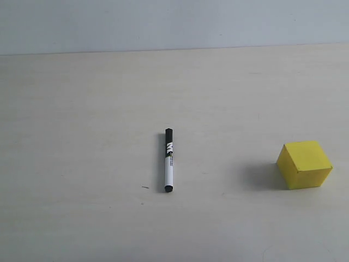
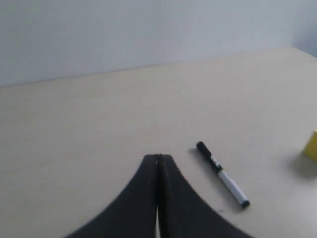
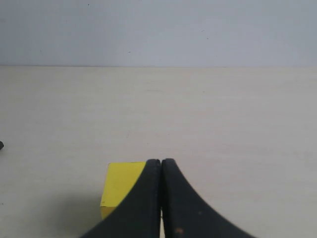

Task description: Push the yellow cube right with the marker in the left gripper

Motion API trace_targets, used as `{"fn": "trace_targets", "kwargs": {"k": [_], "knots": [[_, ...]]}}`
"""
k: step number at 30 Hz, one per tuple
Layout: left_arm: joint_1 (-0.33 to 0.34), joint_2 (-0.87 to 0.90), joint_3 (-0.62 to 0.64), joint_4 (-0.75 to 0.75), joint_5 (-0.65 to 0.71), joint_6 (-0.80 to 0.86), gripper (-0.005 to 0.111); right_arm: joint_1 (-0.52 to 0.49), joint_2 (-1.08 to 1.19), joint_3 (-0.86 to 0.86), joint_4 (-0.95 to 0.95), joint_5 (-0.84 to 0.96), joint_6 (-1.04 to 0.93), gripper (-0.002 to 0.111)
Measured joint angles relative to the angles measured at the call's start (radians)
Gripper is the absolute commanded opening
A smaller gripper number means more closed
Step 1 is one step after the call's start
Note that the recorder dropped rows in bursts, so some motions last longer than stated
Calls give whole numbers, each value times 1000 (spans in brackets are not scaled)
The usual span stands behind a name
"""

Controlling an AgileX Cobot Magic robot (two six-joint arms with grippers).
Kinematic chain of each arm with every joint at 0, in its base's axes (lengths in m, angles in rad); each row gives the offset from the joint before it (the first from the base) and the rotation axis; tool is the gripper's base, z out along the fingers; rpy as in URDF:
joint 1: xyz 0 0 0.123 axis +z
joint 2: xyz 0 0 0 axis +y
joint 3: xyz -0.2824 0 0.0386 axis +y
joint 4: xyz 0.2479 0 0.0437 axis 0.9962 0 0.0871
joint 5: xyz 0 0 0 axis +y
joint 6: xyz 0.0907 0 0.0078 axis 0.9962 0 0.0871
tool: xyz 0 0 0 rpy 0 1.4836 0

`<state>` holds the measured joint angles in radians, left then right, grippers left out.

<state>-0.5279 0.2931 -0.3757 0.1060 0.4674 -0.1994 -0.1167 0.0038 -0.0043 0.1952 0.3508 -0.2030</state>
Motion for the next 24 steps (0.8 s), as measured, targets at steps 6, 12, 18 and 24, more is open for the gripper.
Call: {"fn": "trace_targets", "kwargs": {"k": [6,12,18,24], "knots": [[245,-155,0,0,-15,0,0,0,0,0,0,0,0,0],[257,-232,0,2,-19,6,0,0,0,0,0,0,0,0],[257,-287,0,40,-20,8,0,0,0,0,0,-2,0,0],[275,-289,33,74,-72,10,0,0,0,0,0,-2,0,0]]}}
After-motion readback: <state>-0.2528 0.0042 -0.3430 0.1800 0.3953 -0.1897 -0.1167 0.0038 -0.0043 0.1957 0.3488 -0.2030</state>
